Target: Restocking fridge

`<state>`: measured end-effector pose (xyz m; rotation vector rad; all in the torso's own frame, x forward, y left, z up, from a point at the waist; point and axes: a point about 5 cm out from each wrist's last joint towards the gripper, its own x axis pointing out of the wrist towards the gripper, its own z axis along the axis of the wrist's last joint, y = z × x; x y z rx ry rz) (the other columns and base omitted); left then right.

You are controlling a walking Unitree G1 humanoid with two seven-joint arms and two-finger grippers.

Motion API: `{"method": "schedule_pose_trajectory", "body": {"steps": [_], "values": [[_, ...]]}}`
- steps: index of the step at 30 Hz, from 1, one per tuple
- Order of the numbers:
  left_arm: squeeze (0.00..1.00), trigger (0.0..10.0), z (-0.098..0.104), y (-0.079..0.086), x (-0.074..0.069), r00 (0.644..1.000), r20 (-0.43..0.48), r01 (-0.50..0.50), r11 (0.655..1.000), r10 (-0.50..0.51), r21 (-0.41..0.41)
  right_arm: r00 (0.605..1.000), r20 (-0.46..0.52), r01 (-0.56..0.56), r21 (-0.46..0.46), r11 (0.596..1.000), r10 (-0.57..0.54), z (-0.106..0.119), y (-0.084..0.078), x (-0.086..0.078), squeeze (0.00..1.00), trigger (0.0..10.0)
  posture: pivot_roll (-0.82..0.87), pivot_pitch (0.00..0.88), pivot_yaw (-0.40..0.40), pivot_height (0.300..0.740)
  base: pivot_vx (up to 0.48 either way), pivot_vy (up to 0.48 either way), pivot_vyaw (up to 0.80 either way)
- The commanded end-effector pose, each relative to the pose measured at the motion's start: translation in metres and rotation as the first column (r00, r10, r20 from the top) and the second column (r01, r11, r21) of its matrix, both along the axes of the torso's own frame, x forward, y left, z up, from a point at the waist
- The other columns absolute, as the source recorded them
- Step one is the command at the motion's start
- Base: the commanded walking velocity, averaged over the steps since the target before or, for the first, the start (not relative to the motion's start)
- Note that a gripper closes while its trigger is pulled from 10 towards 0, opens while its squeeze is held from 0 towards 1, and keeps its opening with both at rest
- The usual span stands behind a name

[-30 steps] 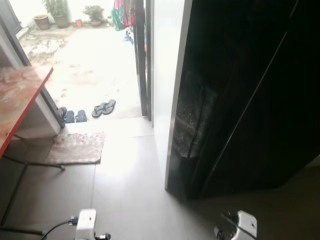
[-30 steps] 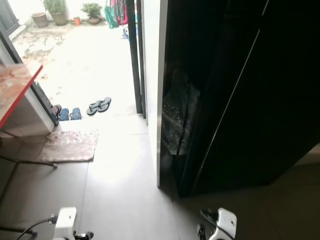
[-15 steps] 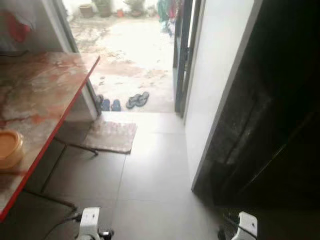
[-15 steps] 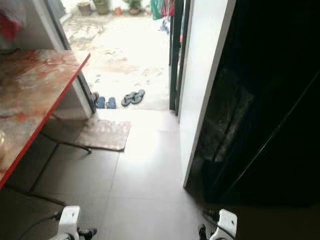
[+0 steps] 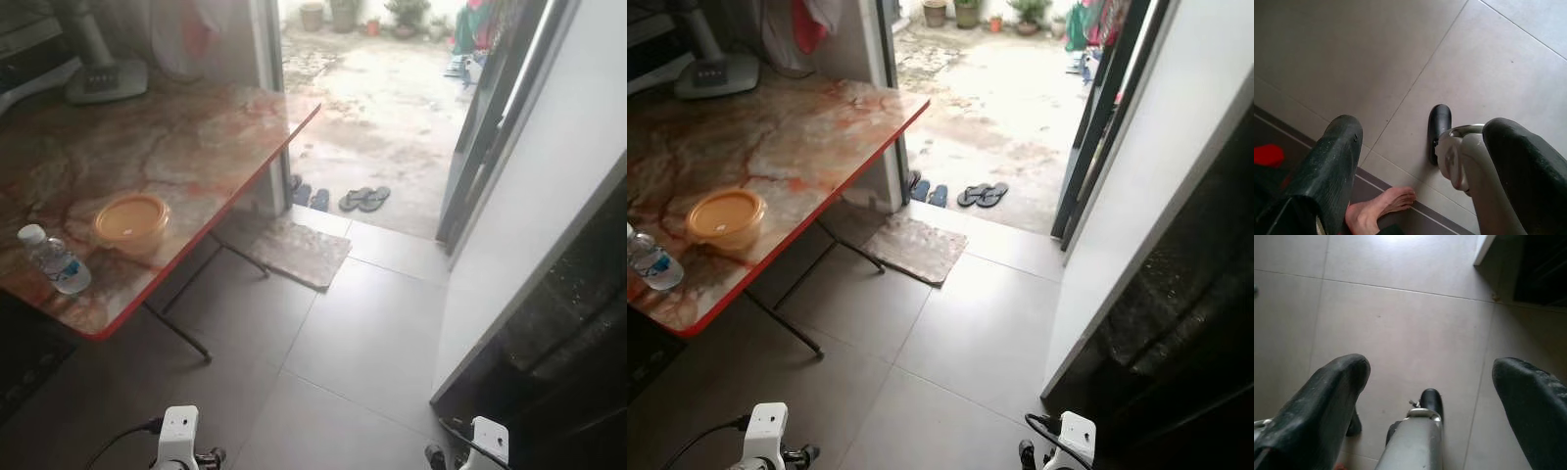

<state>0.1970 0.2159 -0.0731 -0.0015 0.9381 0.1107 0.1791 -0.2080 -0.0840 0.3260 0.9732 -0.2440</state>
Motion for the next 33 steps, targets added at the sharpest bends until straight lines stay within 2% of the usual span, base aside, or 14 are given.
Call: {"method": "schedule_pose_trajectory", "body": {"steps": [1,7,13,15,16,19,20,21,22,23,26,29,30,33], "values": [[0.00,10.0,-0.002,-0.002,-0.003,1.000,-0.002,-0.021,1.000,0.021,-0.009,1.000,-0.023,0.001,-0.006,1.000,-0.001,-0.003,-0.003,-0.008,0.00,10.0,0.08,0.069,-0.027,0.740,0.000,0.000,0.80],[0.00,10.0,0.001,-0.001,0.001,0.996,0.064,-0.059,0.998,0.059,-0.004,1.000,-0.023,-0.005,-0.008,1.000,0.005,-0.003,-0.004,-0.007,0.00,10.0,0.08,0.071,-0.028,0.740,0.000,0.000,0.80],[0.00,10.0,0.013,0.006,0.009,0.974,0.222,-0.091,0.984,0.056,0.152,1.000,-0.026,-0.005,-0.001,1.000,0.005,-0.003,-0.003,-0.008,0.00,10.0,0.08,0.068,-0.023,0.740,0.000,0.000,0.62],[0.00,10.0,0.057,0.010,0.065,0.898,0.439,-0.084,0.976,-0.014,0.203,1.000,-0.027,-0.004,0.000,1.000,0.004,-0.003,-0.004,-0.009,0.00,10.0,0.08,0.068,-0.023,0.740,0.000,0.000,0.00],[0.00,10.0,0.088,0.010,0.093,0.821,0.562,-0.068,0.963,-0.095,0.262,1.000,-0.028,-0.005,0.000,1.000,0.005,-0.003,-0.004,-0.009,0.00,10.0,0.09,0.057,-0.020,0.740,0.000,0.000,0.00],[0.00,10.0,0.105,0.010,0.105,0.769,0.628,-0.086,0.952,-0.124,0.294,1.000,-0.030,-0.008,-0.001,1.000,0.007,-0.004,-0.004,-0.010,0.00,10.0,0.09,0.057,-0.020,0.740,0.000,0.000,0.00],[0.00,10.0,0.134,0.007,0.109,0.576,0.764,-0.125,0.892,-0.291,0.434,0.999,-0.032,-0.016,-0.004,1.000,0.015,-0.004,-0.004,-0.010,0.00,10.0,0.09,0.052,-0.016,0.740,0.000,0.000,0.00],[0.00,10.0,0.134,0.007,0.109,0.576,0.764,-0.125,0.892,-0.291,0.434,0.999,-0.032,-0.016,-0.004,1.000,0.015,-0.004,-0.004,-0.010,0.00,10.0,0.09,0.052,-0.016,0.740,0.000,0.000,0.00],[0.00,10.0,0.151,0.001,0.107,0.431,0.819,-0.157,0.862,-0.379,0.482,0.999,-0.034,-0.020,-0.005,1.000,0.020,-0.004,-0.004,-0.011,0.00,10.0,0.09,0.053,-0.014,0.740,0.000,0.000,0.00],[0.00,10.0,0.154,-0.007,0.102,0.365,0.846,-0.160,0.869,-0.389,0.468,0.999,-0.035,-0.021,-0.005,1.000,0.021,-0.004,-0.004,-0.011,0.00,10.0,0.09,0.053,-0.013,0.740,0.000,0.000,0.00],[0.00,10.0,0.157,-0.014,0.098,0.318,0.860,-0.141,0.877,-0.400,0.460,0.999,-0.037,-0.029,-0.008,1.000,0.028,-0.005,-0.004,-0.012,0.00,10.0,0.09,0.055,-0.006,0.740,0.000,0.000,0.00],[0.00,10.0,0.164,-0.007,0.123,0.426,0.848,-0.147,0.900,-0.317,0.410,0.999,-0.040,-0.037,-0.012,0.999,0.037,-0.005,-0.003,-0.013,0.00,10.0,0.08,0.052,0.002,0.740,0.000,0.000,0.00],[0.00,10.0,0.169,-0.009,0.129,0.430,0.854,-0.150,0.910,-0.293,0.387,0.998,-0.040,-0.038,-0.013,0.999,0.037,-0.005,-0.003,-0.013,0.00,10.0,0.08,0.051,0.002,0.740,0.000,0.000,0.00],[0.00,10.0,0.185,-0.023,0.136,0.351,0.896,-0.147,0.929,-0.273,0.341,0.998,-0.042,-0.042,-0.018,0.999,0.042,-0.005,-0.003,-0.013,0.00,10.0,0.08,0.048,0.005,0.740,0.000,0.000,0.00]]}}
